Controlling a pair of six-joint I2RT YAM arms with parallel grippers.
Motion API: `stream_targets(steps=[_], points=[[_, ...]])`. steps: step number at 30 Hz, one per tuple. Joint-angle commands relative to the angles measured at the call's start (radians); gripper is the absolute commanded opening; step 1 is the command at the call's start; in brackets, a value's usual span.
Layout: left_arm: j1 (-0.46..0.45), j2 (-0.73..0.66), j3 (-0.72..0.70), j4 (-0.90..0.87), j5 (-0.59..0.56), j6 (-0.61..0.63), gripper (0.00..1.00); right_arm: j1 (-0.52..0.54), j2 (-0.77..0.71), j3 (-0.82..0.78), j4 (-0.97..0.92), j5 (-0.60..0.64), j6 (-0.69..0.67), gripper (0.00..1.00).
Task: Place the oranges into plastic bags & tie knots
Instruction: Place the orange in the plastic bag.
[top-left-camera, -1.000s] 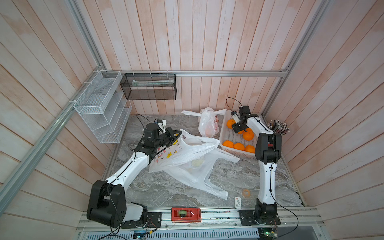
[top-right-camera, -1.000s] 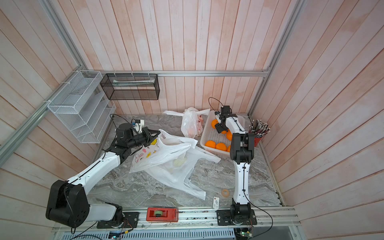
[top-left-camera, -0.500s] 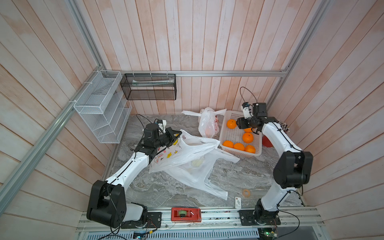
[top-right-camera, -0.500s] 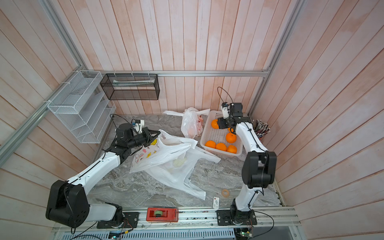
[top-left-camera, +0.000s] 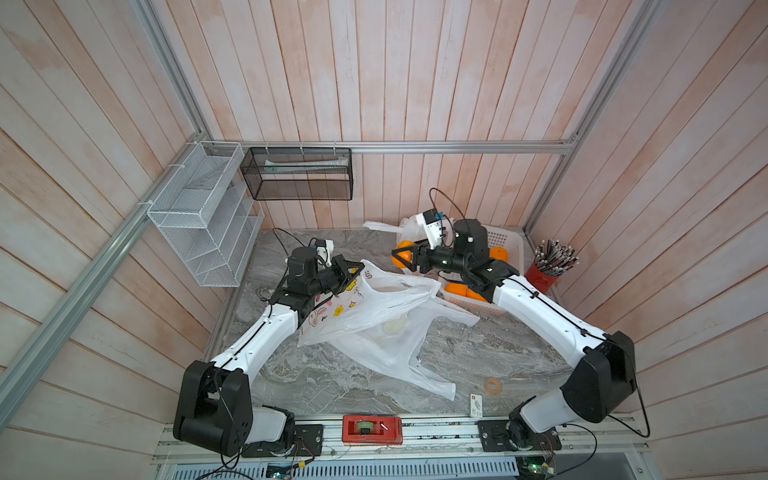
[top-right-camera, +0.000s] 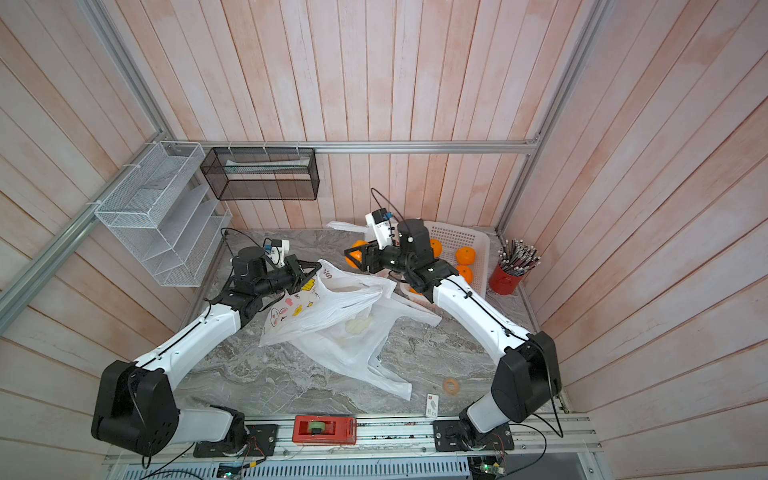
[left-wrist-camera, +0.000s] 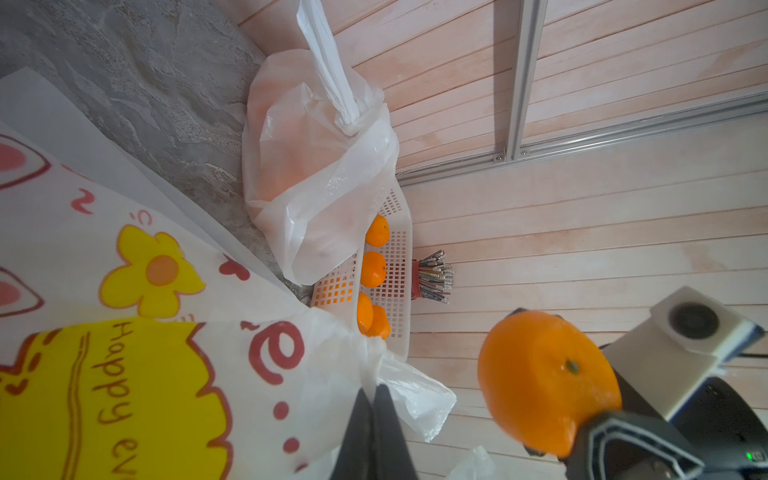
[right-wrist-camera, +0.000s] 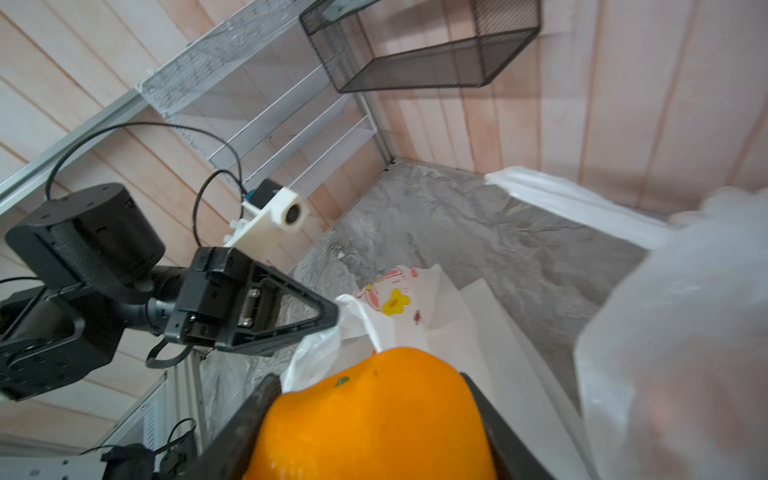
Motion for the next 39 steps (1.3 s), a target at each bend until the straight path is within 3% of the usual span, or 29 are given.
stream_targets(steps=[1, 10, 15, 19, 24, 28, 33, 36, 39], points=[[-0.001, -0.031, -0.009, 0.01, 0.009, -0.003, 0.0, 0.051, 0.037, -0.007, 0.035, 0.044, 0.052, 0.52], [-0.001, -0.043, -0.009, 0.023, 0.019, -0.017, 0.0, 0.085, 0.175, 0.007, 0.047, 0.068, 0.087, 0.56], [-0.001, -0.045, -0.021, 0.023, 0.009, -0.026, 0.0, 0.094, 0.212, 0.023, 0.067, -0.009, 0.089, 0.74], [0.001, -0.033, -0.033, 0.034, 0.0, -0.036, 0.0, 0.094, 0.193, 0.019, 0.043, 0.012, 0.068, 0.87], [0.006, -0.017, -0.043, 0.04, -0.004, -0.041, 0.0, 0.093, 0.125, 0.007, 0.037, 0.015, 0.07, 0.87], [0.005, -0.005, -0.046, 0.042, 0.001, -0.033, 0.0, 0.092, 0.061, 0.007, 0.039, -0.009, 0.071, 0.73], [0.006, 0.009, -0.047, 0.039, 0.001, -0.02, 0.0, 0.06, -0.029, 0.007, 0.06, -0.074, 0.079, 0.72], [0.006, 0.014, -0.047, 0.038, -0.003, -0.013, 0.0, -0.008, -0.075, -0.01, 0.03, -0.052, 0.066, 0.76], [0.006, 0.014, -0.046, 0.036, -0.007, -0.01, 0.0, -0.143, -0.105, -0.043, -0.062, 0.036, 0.02, 0.82]])
